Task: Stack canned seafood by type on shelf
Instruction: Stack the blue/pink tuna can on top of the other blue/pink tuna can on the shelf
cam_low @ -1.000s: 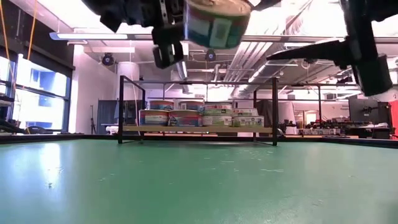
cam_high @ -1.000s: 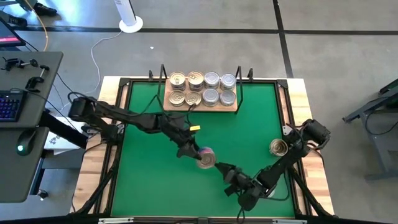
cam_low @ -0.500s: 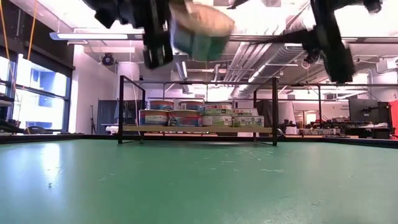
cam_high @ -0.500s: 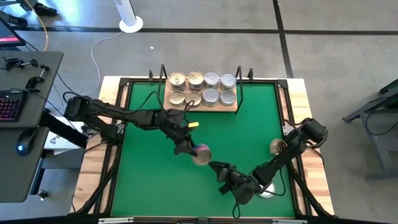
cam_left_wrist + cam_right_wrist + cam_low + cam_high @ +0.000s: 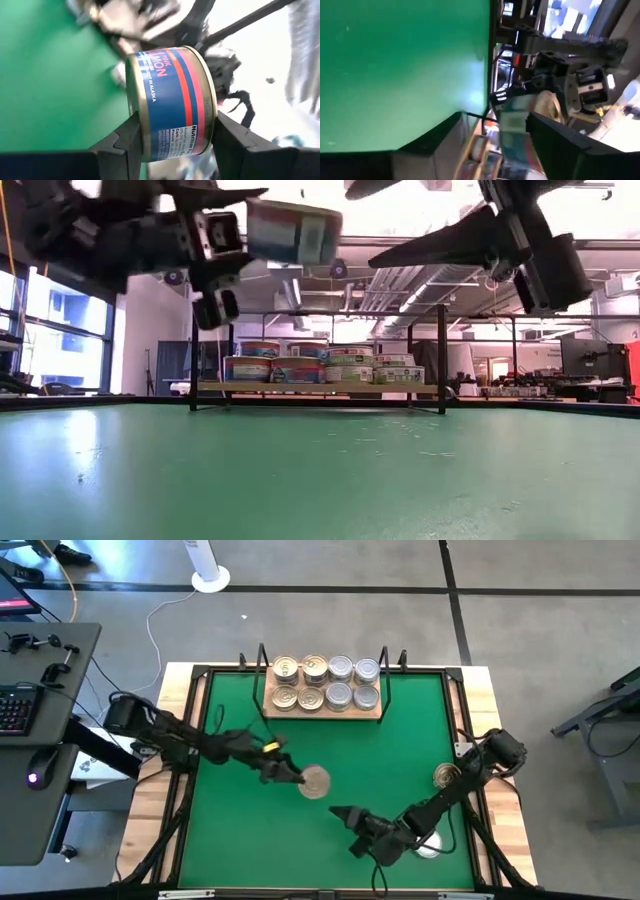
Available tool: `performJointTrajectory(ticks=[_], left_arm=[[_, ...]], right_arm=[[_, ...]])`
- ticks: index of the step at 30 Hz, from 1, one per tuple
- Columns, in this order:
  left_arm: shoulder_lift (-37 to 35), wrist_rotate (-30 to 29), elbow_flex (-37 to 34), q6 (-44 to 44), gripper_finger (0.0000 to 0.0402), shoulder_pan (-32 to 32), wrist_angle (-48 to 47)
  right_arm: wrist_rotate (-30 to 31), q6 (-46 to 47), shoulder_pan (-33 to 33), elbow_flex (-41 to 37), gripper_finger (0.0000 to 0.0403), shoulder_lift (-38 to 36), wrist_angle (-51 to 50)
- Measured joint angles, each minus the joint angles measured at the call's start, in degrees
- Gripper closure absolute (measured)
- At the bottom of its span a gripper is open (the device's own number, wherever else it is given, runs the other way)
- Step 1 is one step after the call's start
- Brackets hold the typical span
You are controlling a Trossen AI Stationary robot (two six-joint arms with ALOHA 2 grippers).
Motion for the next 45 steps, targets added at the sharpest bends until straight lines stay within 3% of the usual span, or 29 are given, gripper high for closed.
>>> performJointTrajectory(ticks=[5,10,14,26,30,35,40,45], left_arm=[[-0.7,-7.16,-3.58,-0.76,0.0249,-2.81,14.75],[-0.5,-11.71,-3.59,0.73,0.0249,-4.36,16.77],[-0.47,-13.59,-3.2,1.79,0.0249,-5.36,17.85],[-0.44,-16.42,-3.23,0.93,0.0249,-6.96,16.78],[-0.39,-15.83,-3.25,-0.13,0.0249,-7.05,15.25],[-0.46,-16.02,-3.2,-2.61,0.0249,-7.1,15.34],[-0.48,-14.97,-3.25,-0.58,0.0245,-6.47,15.71],[-0.58,-7.13,-3.25,7.51,0.0109,-4.29,16.85]], right_arm=[[-0.49,-13.56,-1.45,-0.04,0.0132,0.02,9.71],[-1.18,-29.6,-3.74,-0.04,0.0106,-0.11,23.66],[-1.33,-34.11,-6.08,-0.04,0.0105,-0.42,28.35],[-3.13,-42.41,-11.87,-0.09,0.0107,-0.39,29.36],[-2.88,-43.45,-12.61,-0.09,0.0133,-0.39,30.53],[-2.96,-41.31,-12.65,-0.13,0.0208,-0.39,30.8],[-3.19,-36.01,-12.6,-0.11,0.0212,-0.44,30.36],[-1.05,-19.33,-12.06,0.01,0.0221,-0.49,28.55]])
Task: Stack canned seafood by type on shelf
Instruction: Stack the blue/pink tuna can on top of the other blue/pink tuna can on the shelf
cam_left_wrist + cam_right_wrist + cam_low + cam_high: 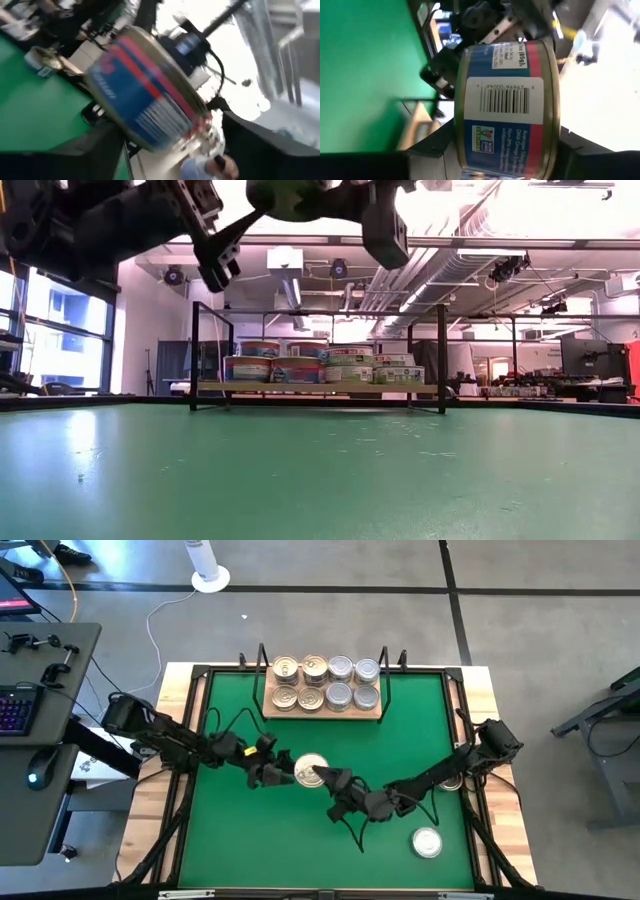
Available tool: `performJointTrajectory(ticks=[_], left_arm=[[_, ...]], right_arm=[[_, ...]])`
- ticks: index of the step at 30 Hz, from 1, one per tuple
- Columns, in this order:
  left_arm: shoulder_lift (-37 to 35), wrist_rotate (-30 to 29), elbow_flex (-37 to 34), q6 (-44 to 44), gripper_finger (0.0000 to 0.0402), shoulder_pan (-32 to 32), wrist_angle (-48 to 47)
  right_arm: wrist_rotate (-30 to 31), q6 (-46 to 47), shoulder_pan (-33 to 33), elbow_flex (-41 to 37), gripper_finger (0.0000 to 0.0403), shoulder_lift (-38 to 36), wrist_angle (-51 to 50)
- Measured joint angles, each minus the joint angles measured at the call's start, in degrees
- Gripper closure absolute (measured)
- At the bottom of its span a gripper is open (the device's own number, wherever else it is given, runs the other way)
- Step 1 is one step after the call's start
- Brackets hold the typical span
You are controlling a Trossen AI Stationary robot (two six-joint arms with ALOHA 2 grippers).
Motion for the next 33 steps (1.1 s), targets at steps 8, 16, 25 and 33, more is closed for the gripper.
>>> performJointTrajectory(ticks=[8,16,25,33], left_arm=[[-6.7,1.16,0.0,16.11,0.0046,1.6,-19.56],[-19.49,-15.1,0.11,37.71,0.0052,-0.44,-42.6],[-20.23,-38.19,6.45,68.32,0.0052,-15.84,-51.46],[-3.22,-57.47,22.91,84.31,0.0052,-26.55,-59.06]], right_arm=[[-0.18,18.9,0.82,-0.03,0.0221,0.02,-10.8],[-5.62,33.08,1.12,-0.25,0.0221,-1.39,-20.61],[-17.07,48.17,-0.49,-0.12,0.0221,-8.86,-31.28],[-22.94,51.79,-3.56,-0.12,0.0221,-10.48,-33.23]])
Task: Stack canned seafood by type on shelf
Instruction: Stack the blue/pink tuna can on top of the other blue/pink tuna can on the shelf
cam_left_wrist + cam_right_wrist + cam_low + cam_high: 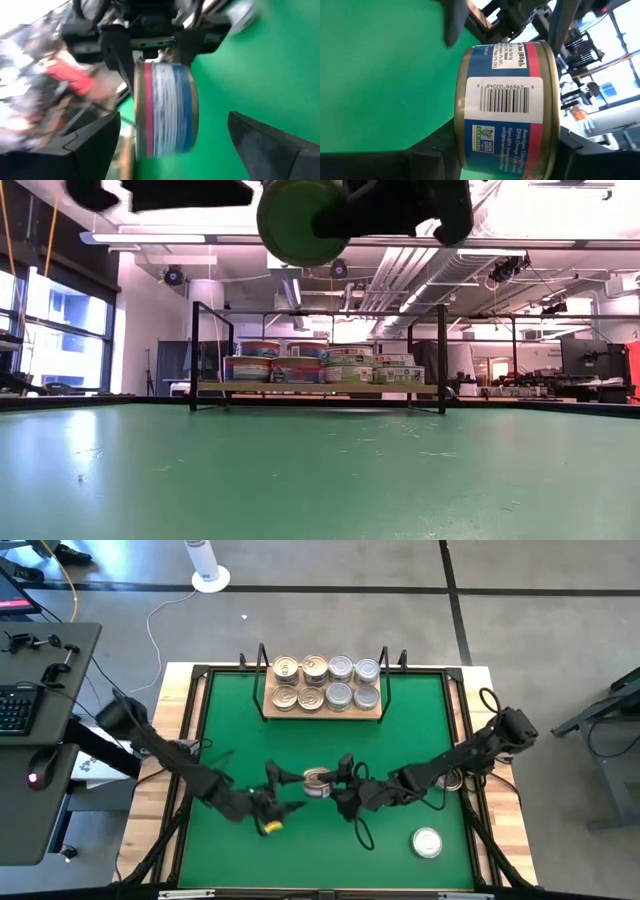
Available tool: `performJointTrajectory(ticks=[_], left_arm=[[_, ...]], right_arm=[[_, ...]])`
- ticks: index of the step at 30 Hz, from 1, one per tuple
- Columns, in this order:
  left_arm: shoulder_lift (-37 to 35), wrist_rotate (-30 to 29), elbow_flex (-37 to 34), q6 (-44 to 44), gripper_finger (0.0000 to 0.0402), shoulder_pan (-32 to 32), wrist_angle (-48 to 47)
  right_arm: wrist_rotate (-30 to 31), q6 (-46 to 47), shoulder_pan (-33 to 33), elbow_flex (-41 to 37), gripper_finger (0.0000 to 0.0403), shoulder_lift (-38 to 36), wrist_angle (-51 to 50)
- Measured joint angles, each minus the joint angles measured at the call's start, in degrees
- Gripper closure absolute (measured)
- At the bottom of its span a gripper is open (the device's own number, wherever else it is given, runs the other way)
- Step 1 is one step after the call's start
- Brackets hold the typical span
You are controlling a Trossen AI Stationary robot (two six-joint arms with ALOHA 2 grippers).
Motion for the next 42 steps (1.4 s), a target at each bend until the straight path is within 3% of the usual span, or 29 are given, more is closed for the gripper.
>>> performJointTrajectory(ticks=[4,7,13,22,29,33,36,42], left_arm=[[7.99,-14.7,6.49,3.5,0.0052,-1.31,0.0],[11.59,-19.13,9.81,4.51,0.0052,-1.4,-0.33],[12.67,-15.29,13.78,-1.63,0.0085,-0.93,-6.27],[12.28,-8.97,15.55,-10.09,0.0242,1.94,-16.35],[12.28,-9.35,15.55,-10.6,0.0243,1.17,-17.31],[12.28,-13.32,15.51,-11.55,0.0243,0.0,-20.4],[12.28,-18.05,15.53,-14.41,0.0243,-0.62,-24.29],[12.3,-22.39,15.51,-22.39,0.0243,0.26,-35.3]], right_arm=[[-0.88,1.03,-0.84,0.0,0.0221,0.05,-0.03],[-0.92,0.79,-0.76,0.0,0.0221,0.05,-0.13],[-1.01,0.82,-0.78,0.0,0.0221,0.06,-0.48],[-1.41,0.62,-0.77,0.0,0.0221,0.09,-1.2],[-2.4,0.47,-0.8,0.0,0.0219,0.11,-1.56],[1.83,3.62,-0.71,0.0,0.0128,0.11,-0.78],[10.29,8.03,0.05,0.0,0.0067,0.08,-1.14],[17.38,11.39,2.78,0.02,0.0048,-0.04,-3.91]])
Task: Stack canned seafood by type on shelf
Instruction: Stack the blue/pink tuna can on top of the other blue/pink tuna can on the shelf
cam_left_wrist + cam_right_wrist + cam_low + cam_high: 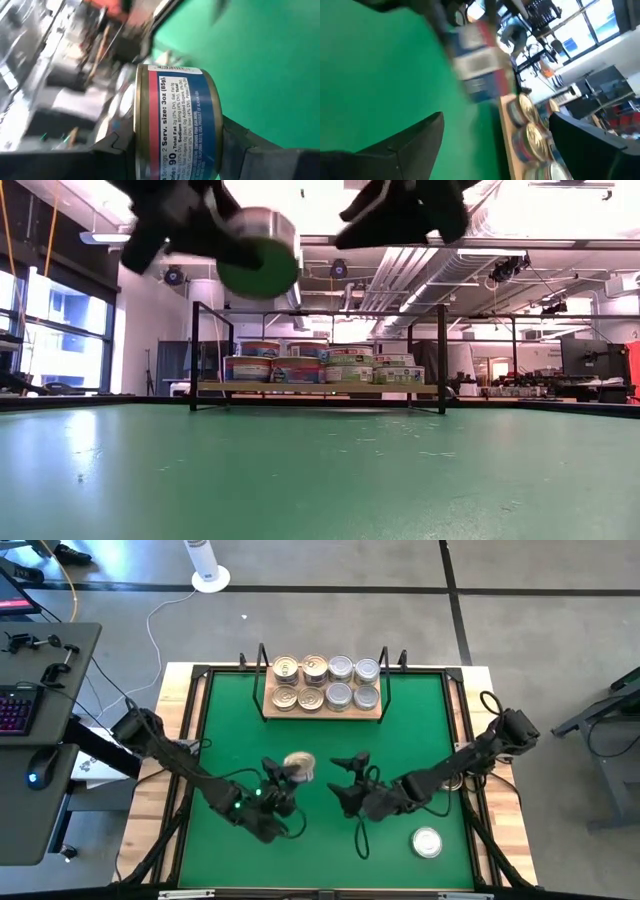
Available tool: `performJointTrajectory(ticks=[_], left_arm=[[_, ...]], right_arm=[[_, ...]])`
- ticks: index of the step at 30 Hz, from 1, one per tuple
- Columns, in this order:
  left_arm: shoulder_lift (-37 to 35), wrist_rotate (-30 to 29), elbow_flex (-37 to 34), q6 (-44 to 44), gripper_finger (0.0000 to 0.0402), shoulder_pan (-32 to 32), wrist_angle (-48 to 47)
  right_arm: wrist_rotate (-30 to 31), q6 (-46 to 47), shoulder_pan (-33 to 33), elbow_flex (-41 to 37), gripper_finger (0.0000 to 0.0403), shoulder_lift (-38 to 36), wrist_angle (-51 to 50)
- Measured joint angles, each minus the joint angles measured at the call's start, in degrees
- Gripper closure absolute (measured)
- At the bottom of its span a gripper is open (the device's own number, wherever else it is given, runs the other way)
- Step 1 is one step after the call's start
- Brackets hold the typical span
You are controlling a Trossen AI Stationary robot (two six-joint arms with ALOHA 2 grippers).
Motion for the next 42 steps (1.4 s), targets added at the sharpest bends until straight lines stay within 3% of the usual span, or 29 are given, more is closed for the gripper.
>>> performJointTrajectory(ticks=[5,11,15,20,26,30,42], left_arm=[[0.0,-4.05,0.99,-8.34,0.0243,4.95,-13.22],[0.0,0.3,6.81,-15.79,0.0243,15.85,-26.95],[0.59,4.55,9.24,-11.18,0.0243,24.01,-26.12],[3.67,5.01,10.79,-6.74,0.0243,30.76,-26.37],[9.09,4.55,12.0,-4.43,0.0243,34.96,-26.72],[11.82,0.02,12.04,-3.97,0.0243,36.99,-27.13],[12.15,3.53,12.07,-5.52,0.0243,41.43,-27.19]], right_arm=[[3.89,9.77,1.74,0.0,0.0061,0.0,-10.01],[4.46,23.54,3.67,0.0,0.0072,0.0,-19.86],[8.15,28.32,5.28,0.0,0.0073,0.0,-23.42],[10.16,31.94,7.23,0.0,0.0074,0.0,-26.74],[11.74,33.4,8.46,0.0,0.0074,0.0,-28.2],[11.72,33.91,8.53,0.0,0.0074,0.0,-28.18],[11.7,33.96,8.36,0.0,0.0073,0.0,-27.26]])
